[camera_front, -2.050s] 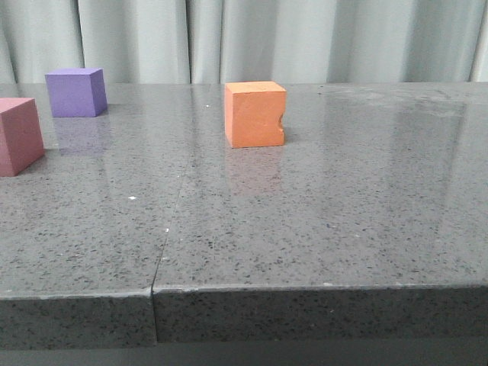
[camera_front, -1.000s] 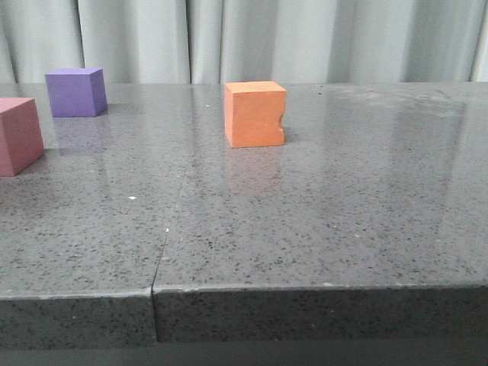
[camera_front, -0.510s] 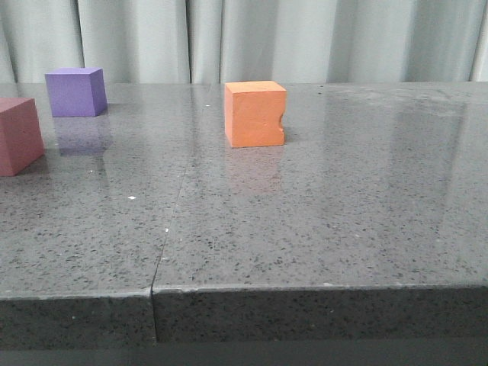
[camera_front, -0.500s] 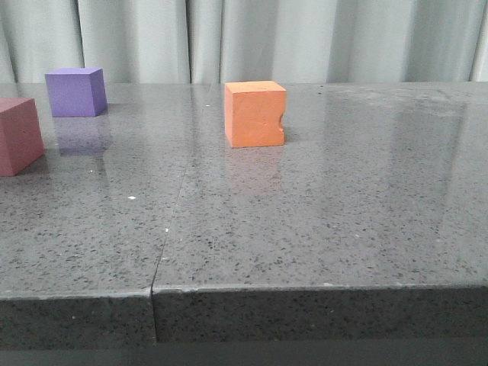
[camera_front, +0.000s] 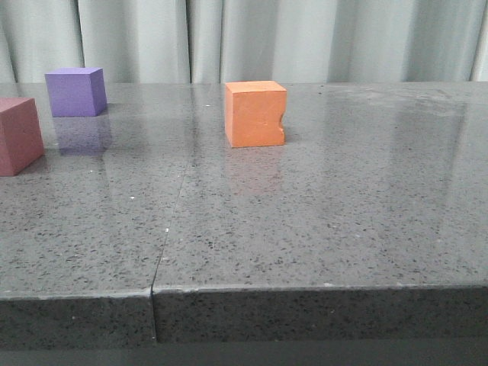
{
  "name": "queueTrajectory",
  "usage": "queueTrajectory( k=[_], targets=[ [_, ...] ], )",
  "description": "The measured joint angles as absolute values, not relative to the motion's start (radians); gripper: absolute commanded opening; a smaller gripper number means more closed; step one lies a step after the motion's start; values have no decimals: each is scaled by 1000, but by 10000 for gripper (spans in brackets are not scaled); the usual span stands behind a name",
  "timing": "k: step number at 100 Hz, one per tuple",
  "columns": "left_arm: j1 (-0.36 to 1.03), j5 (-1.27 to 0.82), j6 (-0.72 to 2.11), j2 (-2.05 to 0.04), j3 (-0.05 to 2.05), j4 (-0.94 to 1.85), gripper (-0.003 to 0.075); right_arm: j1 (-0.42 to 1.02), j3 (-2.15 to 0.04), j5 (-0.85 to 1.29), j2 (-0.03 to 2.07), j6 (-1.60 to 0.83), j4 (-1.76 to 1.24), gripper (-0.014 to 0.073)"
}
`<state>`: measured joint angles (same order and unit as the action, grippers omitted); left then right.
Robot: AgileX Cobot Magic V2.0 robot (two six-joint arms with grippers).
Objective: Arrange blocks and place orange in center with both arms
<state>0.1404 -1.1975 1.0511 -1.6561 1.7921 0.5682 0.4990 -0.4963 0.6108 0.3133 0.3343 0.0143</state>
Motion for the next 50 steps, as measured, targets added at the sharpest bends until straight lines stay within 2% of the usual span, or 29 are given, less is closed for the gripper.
queueTrajectory(
  k=[50],
  targets=[
    [388,-1132,1053,-1888,1871,447,669,499,-496,611,313,334,14,-68]
  ],
)
